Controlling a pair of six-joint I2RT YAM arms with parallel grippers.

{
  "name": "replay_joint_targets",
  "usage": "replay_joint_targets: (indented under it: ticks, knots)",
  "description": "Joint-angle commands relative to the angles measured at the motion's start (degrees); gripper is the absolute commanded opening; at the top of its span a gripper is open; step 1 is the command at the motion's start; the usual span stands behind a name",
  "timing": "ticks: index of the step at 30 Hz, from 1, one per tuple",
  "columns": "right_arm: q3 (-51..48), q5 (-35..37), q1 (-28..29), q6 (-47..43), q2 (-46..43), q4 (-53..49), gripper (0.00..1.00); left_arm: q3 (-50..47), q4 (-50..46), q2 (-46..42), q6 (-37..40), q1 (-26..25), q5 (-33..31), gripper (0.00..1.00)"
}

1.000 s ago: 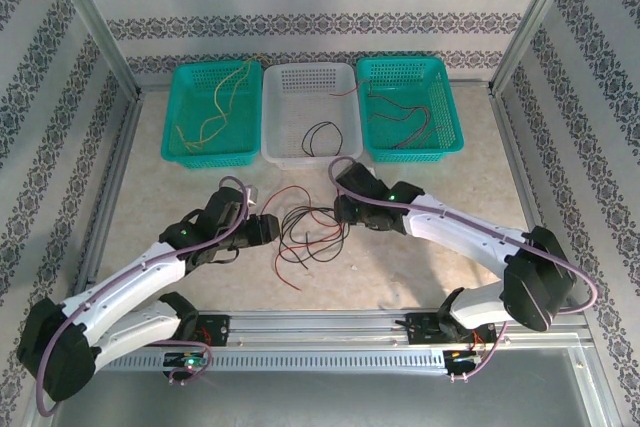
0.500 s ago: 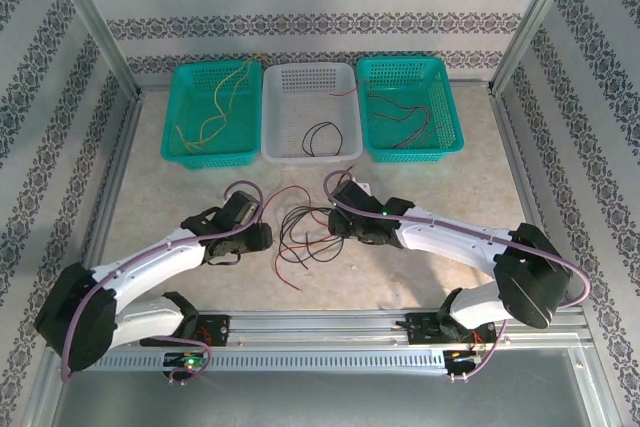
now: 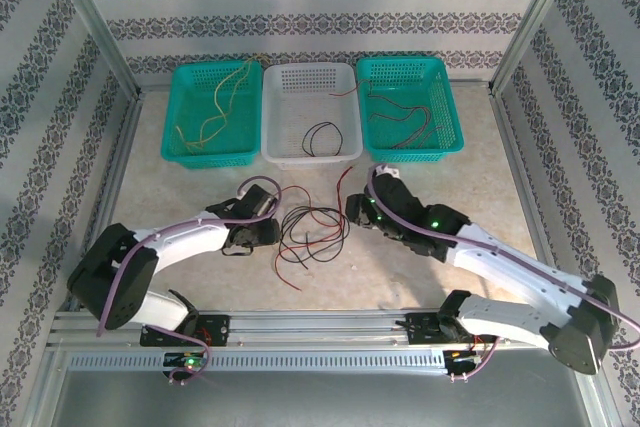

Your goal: Untangle the cables

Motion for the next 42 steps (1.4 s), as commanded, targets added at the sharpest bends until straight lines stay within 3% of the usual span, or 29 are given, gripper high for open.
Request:
replay_joint_targets:
  ticks: [1,13,18,29,34,42]
  knots:
    - [1.0,1.2,-0.6,-2.4,-2.1,-3.9,0.48,1.4,2.4,1.6,-0.8,-0.1,-1.9,0.44]
    - [0.7,-0.9,0.0,-1.2,-2.4,-3.4,0.48,2.2,4.0,4.5,0.0,0.3,-3.2,0.26]
    - [2.3,-1.4,0.9,-1.6,-1.4,-3.3,0.48,3.3,4.1,2.5,2.0,0.6,-3.6,0.00]
    - [6.6,-3.6,3.6,-3.3,1.5,-2.1,0.48,9.6,-8.3,-19.2,10.4,-1.3,-7.3,0.00]
    - [9.5,-5.4,4.5,-4.4,3.7,-0.8,0.54,13.4,-7.6,-29.7,13.0,-2.0,2.1,0.00]
    - [14.2,-6.7,5.1,-5.9,7.6,0.1,0.58,20.6,-7.3,-34.6,13.1,-2.7,9.9,0.00]
